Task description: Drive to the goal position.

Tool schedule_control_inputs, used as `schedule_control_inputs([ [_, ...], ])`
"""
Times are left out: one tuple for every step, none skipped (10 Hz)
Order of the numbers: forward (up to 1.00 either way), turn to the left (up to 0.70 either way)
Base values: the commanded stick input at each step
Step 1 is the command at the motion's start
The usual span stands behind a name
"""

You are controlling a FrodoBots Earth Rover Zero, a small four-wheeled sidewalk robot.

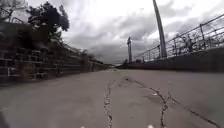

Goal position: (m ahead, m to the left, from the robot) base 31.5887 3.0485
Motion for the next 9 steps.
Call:
schedule_control_inputs([
  [0.93, 0.00],
  [0.99, 0.00],
  [1.00, 0.00],
  [1.00, 0.00],
  [1.00, 0.00],
  [1.00, 0.09],
  [1.00, 0.19],
  [1.00, 0.00],
  [1.00, 0.00],
])
